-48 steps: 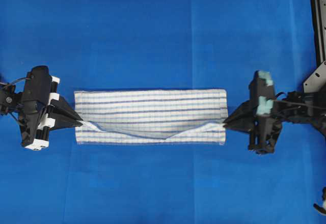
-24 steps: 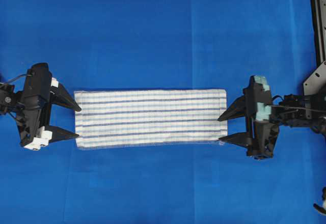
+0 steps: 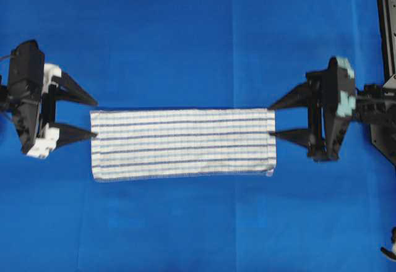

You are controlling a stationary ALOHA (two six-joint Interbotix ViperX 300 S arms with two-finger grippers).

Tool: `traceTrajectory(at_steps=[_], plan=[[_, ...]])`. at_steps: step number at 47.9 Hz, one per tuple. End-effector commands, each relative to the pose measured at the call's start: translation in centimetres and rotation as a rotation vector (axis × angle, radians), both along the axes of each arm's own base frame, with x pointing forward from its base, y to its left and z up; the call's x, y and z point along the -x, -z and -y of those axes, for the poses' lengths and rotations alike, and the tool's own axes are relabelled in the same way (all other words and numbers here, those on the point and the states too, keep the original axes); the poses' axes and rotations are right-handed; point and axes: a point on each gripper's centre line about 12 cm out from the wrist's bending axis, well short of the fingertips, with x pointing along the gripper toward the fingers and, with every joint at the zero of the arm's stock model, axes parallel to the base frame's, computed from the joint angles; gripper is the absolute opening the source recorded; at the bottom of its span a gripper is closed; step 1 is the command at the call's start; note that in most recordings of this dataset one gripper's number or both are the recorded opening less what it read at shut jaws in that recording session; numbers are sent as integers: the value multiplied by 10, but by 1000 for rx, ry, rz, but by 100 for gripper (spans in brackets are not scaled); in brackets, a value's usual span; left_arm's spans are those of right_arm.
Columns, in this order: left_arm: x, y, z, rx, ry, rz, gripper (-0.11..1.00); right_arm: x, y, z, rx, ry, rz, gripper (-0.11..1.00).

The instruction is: Fold the blue towel.

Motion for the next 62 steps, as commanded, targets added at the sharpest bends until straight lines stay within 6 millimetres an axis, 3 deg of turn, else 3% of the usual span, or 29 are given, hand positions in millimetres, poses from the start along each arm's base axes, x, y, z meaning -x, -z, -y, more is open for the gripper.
traceTrajectory(at_steps=[1, 21, 35, 41, 48, 52, 58, 62], plan=[[-5, -1, -7, -6, -27, -15, 81, -3, -1, 11, 1, 36, -10, 92], [-17, 55, -25, -4, -98, -258, 80, -18, 45, 26, 20, 97, -182, 92], [-21, 71, -27, -2, -104, -299, 76, -22, 70, 36, 38, 149, -240, 92], [-20, 73, -27, -2, -105, -305, 65, -23, 74, 36, 37, 147, -258, 91], [-19, 73, -27, -2, -104, -308, 38, -23, 75, 31, 40, 128, -260, 88], [-19, 73, -27, -3, -102, -312, 24, -24, 75, 27, 42, 113, -261, 78], [-19, 73, -27, -2, -103, -310, 7, -23, 76, 22, 41, 89, -275, 43], [-19, 73, -27, -2, -103, -310, 4, -22, 75, 22, 37, 85, -280, 24]])
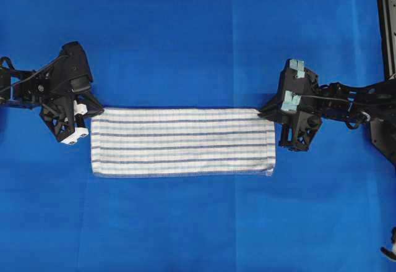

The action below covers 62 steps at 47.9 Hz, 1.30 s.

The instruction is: Fold the blue towel.

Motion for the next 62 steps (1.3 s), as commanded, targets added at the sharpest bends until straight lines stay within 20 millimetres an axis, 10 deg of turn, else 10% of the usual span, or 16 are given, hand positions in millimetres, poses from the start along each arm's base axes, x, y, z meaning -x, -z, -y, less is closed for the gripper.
traceTrajectory(at_steps=[1, 15, 42, 62], plan=[[-3, -4, -1, -2, 0, 15, 4, -3, -6, -1, -1, -5, 19, 22], [-5, -12, -1, -3, 3, 26, 4, -5, -22, -1, -6, -1, 80, 22], [-10, -92, 15, 9, 51, 218, 4, 8, -84, -2, -61, -27, 236, 22], [-58, -116, 41, 77, 78, 373, 4, -20, -121, 46, 21, 54, 290, 22]])
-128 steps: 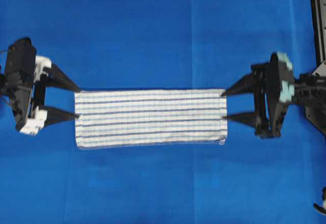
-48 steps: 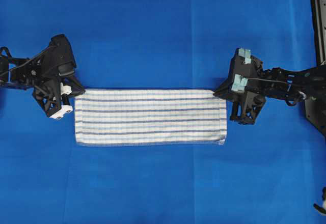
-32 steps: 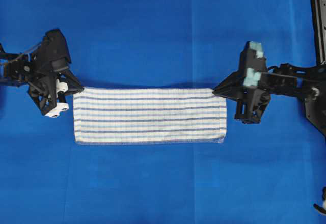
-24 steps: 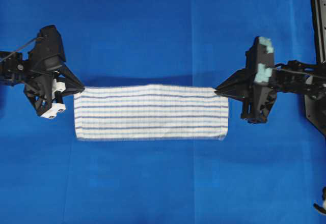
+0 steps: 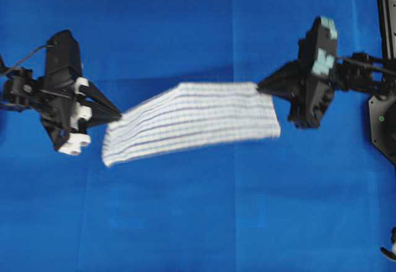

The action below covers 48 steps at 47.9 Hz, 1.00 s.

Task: Fold the blue towel.
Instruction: 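Lift the towel's left end and fold it over toward the right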

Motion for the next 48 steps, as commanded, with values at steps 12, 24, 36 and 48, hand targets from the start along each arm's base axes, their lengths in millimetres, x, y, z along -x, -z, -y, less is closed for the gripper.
traceTrajectory(at_steps=[12, 24, 36, 48], plan=[[-59, -26, 31, 20, 69, 109, 4, -34, -28, 54, 76, 70, 3, 22], [-98, -33, 49, 27, 100, 193, 4, -60, -35, 90, 127, 102, -15, 22], [-133, -35, 56, 25, 107, 275, 4, -69, -42, 106, 177, 95, -29, 22], [-169, -43, 63, -7, 124, 337, 4, -64, -44, 112, 219, 80, -54, 22]])
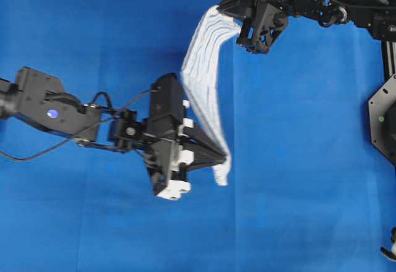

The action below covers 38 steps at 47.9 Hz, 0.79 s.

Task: Fold the blue towel.
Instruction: 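Lift the towel's left end and fold it over toward the right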

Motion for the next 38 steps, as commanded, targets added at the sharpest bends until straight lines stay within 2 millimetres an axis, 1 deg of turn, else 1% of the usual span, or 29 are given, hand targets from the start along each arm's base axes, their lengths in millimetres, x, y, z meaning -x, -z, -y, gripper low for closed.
traceTrajectory(at_steps=[1, 6, 10, 16, 21, 25, 30, 38], plan=[[-13, -24, 4, 1, 8, 74, 4, 2, -12, 4, 16, 5, 19, 22], [-22, -24, 8, -12, 16, 87, 4, 9, -12, 5, 17, 9, 7, 22], [-26, -22, 9, -20, 20, 87, 4, 14, -13, 6, 21, 14, 7, 22], [-26, -16, 9, -28, 22, 89, 4, 15, -10, 6, 26, 5, -12, 22], [-23, -9, 8, -25, 19, 116, 4, 12, -8, 7, 29, -3, -27, 22], [-18, -2, 7, -21, 16, 149, 4, 8, -3, 9, 28, -6, -40, 22], [-7, 12, 3, -11, 6, 172, 4, -3, 9, 15, 20, -9, -72, 22], [8, 27, 2, 2, 2, 155, 4, -26, 28, 24, -1, -28, -125, 22]])
